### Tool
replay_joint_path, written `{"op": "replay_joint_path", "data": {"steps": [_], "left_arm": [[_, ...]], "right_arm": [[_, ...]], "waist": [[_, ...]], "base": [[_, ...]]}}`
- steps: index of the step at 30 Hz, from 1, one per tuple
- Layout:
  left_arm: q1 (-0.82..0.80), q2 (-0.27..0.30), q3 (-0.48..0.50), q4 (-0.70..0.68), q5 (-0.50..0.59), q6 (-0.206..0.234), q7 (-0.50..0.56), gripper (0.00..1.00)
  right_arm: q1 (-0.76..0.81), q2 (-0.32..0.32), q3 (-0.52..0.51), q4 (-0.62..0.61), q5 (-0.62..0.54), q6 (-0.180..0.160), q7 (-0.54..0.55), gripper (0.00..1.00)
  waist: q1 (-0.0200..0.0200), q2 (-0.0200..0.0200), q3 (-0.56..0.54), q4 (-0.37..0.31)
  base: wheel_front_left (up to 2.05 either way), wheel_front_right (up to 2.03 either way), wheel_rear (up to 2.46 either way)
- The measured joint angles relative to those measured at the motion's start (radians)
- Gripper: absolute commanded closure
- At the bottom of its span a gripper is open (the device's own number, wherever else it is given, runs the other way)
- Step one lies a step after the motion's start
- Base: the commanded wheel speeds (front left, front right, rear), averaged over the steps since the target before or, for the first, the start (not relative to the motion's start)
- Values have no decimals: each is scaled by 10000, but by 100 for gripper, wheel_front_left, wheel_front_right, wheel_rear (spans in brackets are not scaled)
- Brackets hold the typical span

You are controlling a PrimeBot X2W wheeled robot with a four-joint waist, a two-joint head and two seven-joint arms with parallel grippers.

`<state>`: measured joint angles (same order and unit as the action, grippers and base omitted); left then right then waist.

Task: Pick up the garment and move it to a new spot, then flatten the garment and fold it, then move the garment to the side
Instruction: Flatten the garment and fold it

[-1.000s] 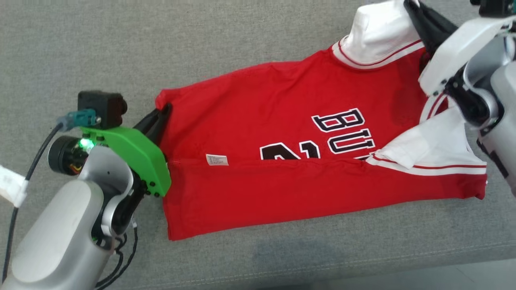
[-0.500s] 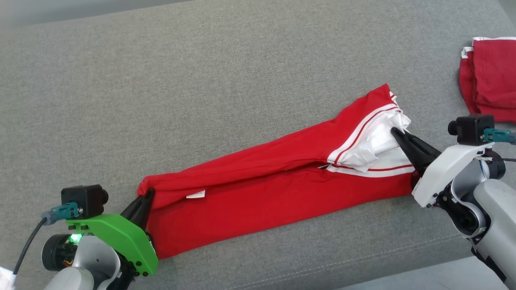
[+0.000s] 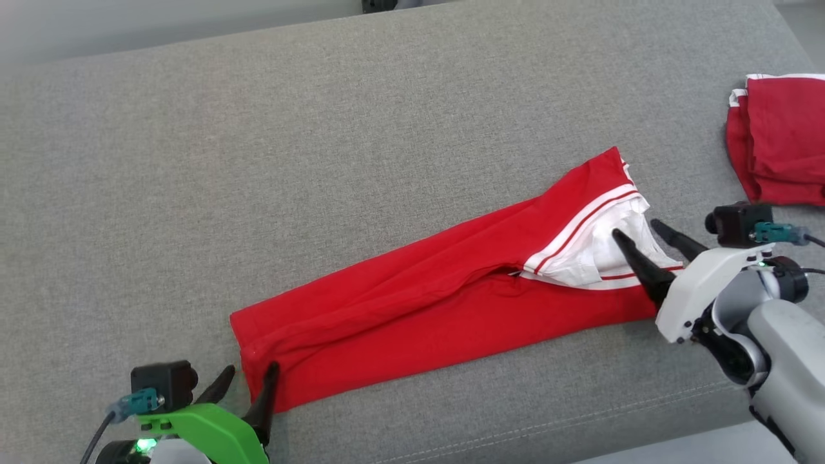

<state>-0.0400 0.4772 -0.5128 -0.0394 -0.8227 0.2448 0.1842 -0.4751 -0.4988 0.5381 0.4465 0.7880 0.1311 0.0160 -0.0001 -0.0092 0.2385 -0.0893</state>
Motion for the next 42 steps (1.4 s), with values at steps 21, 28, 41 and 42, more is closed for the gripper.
{"op": "replay_joint_path", "data": {"steps": [21, 28, 41, 42], "left_arm": [[765, -1250, 1018, -230, 2552, 1712, -4408, 0], [693, -1630, 1392, 42, 3237, 1243, -4454, 0], [899, -2556, 2182, 612, 3906, 142, -4454, 0], [898, -2631, 2201, 639, 3956, 84, -4454, 0]], "right_arm": [[-75, 267, -1632, 846, -2786, 0, 1837, 0], [-356, 389, -1682, 1519, -3147, 8, 2169, 0], [-375, 316, -1593, 2182, -2506, 10, 2803, 82], [-375, 362, -1555, 2180, -2336, 6, 2830, 100]], "waist": [[0, 0, 155, 787], [0, 0, 382, 1024], [0, -1, 184, 1182], [1, 0, 177, 1177]], "base": [[0, 0, 0], [0, 0, 0], [0, 0, 0], [0, 0, 0]]}}
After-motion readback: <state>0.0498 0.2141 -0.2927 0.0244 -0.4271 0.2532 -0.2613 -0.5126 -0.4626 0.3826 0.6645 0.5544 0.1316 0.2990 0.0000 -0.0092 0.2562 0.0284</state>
